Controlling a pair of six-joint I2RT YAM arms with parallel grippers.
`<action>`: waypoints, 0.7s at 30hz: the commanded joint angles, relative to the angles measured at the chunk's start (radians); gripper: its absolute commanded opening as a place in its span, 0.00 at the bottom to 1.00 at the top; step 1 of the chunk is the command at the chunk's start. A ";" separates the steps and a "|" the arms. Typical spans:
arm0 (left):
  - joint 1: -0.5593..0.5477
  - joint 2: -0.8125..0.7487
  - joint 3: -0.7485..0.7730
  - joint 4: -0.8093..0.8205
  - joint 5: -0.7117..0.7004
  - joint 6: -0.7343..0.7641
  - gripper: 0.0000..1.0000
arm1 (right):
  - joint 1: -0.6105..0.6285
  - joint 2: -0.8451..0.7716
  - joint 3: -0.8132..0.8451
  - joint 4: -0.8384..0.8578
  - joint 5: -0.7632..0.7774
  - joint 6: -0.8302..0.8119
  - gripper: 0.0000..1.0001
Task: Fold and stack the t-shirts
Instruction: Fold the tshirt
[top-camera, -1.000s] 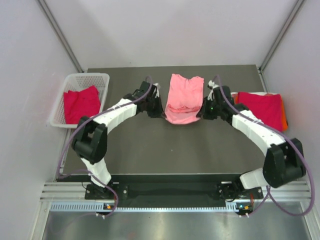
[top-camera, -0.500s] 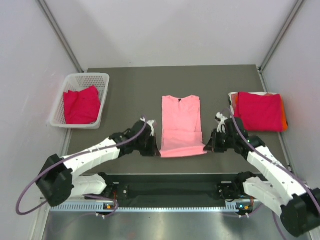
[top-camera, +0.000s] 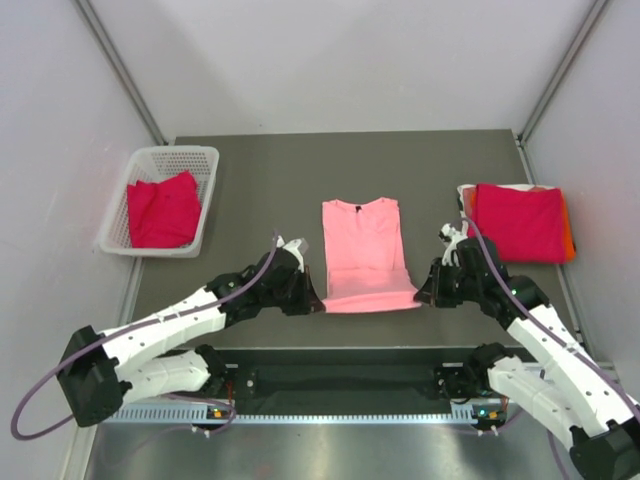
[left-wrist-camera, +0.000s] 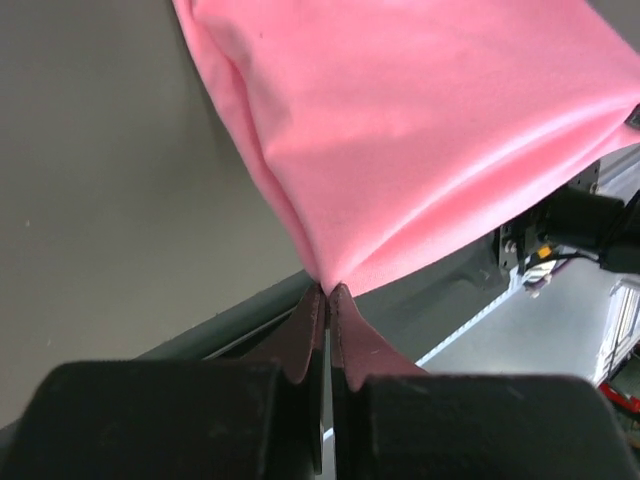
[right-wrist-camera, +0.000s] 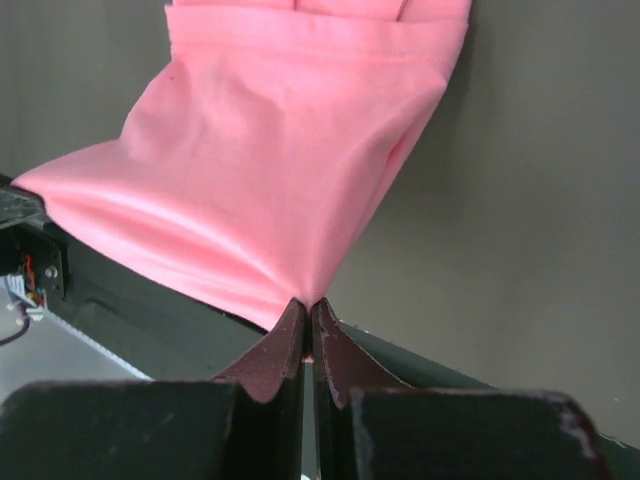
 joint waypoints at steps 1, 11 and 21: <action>0.007 0.043 0.105 -0.018 -0.073 0.005 0.00 | 0.004 0.041 0.100 0.001 0.137 0.019 0.00; 0.226 0.308 0.415 -0.063 0.012 0.129 0.00 | -0.053 0.431 0.403 0.109 0.272 -0.088 0.00; 0.413 0.740 0.742 -0.028 0.069 0.230 0.00 | -0.202 0.892 0.658 0.346 0.094 -0.075 0.14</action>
